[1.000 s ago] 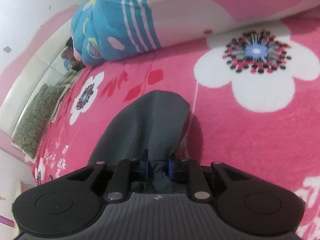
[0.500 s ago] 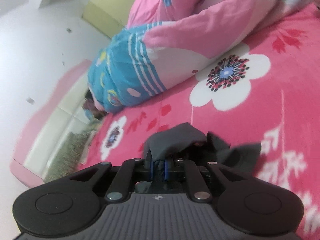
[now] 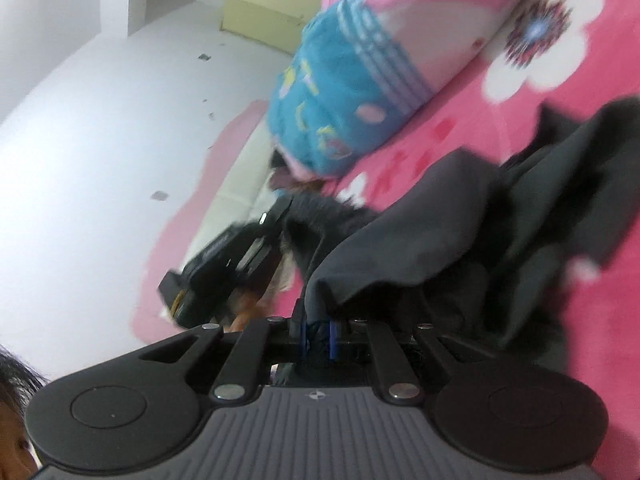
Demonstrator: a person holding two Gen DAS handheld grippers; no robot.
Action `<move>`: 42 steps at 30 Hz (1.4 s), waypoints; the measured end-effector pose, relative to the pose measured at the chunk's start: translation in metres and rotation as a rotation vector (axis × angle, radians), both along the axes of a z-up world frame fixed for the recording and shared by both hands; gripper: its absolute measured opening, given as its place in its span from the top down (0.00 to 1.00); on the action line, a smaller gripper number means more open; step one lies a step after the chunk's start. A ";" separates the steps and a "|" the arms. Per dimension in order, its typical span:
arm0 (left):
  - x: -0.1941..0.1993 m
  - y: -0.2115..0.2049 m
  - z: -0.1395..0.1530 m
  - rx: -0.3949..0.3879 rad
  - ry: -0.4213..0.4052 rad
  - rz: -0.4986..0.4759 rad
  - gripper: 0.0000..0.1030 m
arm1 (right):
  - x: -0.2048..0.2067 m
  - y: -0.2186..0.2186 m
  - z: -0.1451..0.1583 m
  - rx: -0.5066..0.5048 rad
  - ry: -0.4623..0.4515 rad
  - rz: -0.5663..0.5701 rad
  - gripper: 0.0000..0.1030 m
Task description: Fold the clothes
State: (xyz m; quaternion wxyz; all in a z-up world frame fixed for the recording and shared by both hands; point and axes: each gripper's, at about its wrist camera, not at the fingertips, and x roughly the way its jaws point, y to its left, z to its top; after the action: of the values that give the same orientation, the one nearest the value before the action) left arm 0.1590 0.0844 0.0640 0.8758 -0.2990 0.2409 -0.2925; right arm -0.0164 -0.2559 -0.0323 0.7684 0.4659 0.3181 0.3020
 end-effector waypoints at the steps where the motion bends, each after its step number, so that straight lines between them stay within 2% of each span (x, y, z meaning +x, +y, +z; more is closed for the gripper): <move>1: 0.004 0.004 0.005 0.002 -0.011 0.011 0.97 | 0.006 0.008 -0.001 0.021 0.001 0.010 0.90; 8: 0.048 0.021 0.045 0.030 -0.131 0.086 0.97 | 0.050 0.043 -0.007 0.135 -0.015 -0.012 0.90; 12: 0.083 0.017 0.029 0.101 -0.095 0.115 0.95 | 0.080 0.056 -0.028 0.153 0.031 -0.044 0.90; 14: 0.099 0.016 0.007 0.162 0.014 0.164 0.92 | 0.096 0.061 -0.046 0.140 0.087 -0.063 0.90; 15: 0.105 0.018 -0.006 0.167 0.070 0.180 0.90 | 0.104 0.062 -0.058 0.145 0.125 -0.068 0.90; 17: 0.115 0.023 -0.032 0.160 0.187 0.210 0.75 | 0.117 0.062 -0.078 0.164 0.194 -0.075 0.90; 19: 0.116 0.034 -0.049 0.126 0.263 0.244 0.63 | 0.125 0.062 -0.091 0.181 0.233 -0.080 0.90; 21: 0.113 0.043 -0.052 0.108 0.294 0.269 0.53 | 0.129 0.062 -0.096 0.185 0.246 -0.078 0.90; 22: 0.110 0.047 -0.050 0.101 0.309 0.277 0.44 | 0.131 0.062 -0.096 0.183 0.246 -0.076 0.90; 23: 0.107 0.050 -0.047 0.088 0.325 0.284 0.35 | 0.129 0.062 -0.094 0.171 0.242 -0.075 0.89; 24: 0.102 0.053 -0.042 0.067 0.326 0.290 0.32 | 0.127 0.061 -0.092 0.158 0.238 -0.075 0.88; 27: 0.080 0.061 -0.025 0.018 0.300 0.294 0.28 | 0.122 0.059 -0.086 0.119 0.223 -0.073 0.87; 35: 0.005 0.068 0.008 -0.108 0.155 0.324 0.13 | 0.107 0.053 -0.069 0.014 0.185 -0.069 0.67; 37: -0.014 0.070 0.016 -0.139 0.119 0.332 0.13 | 0.104 0.052 -0.064 -0.012 0.176 -0.068 0.67; 40: -0.036 0.066 0.011 -0.155 0.117 0.305 0.13 | 0.082 0.045 -0.039 -0.176 0.057 -0.068 0.67; 42: -0.049 0.060 -0.002 -0.148 0.126 0.276 0.13 | 0.063 0.046 -0.015 -0.345 -0.073 -0.063 0.67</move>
State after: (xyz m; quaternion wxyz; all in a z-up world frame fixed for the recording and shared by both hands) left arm 0.1099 0.1443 0.0621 0.8664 -0.4105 0.2300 -0.1671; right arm 0.0469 -0.2097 -0.0474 0.8571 0.3258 0.3221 0.2356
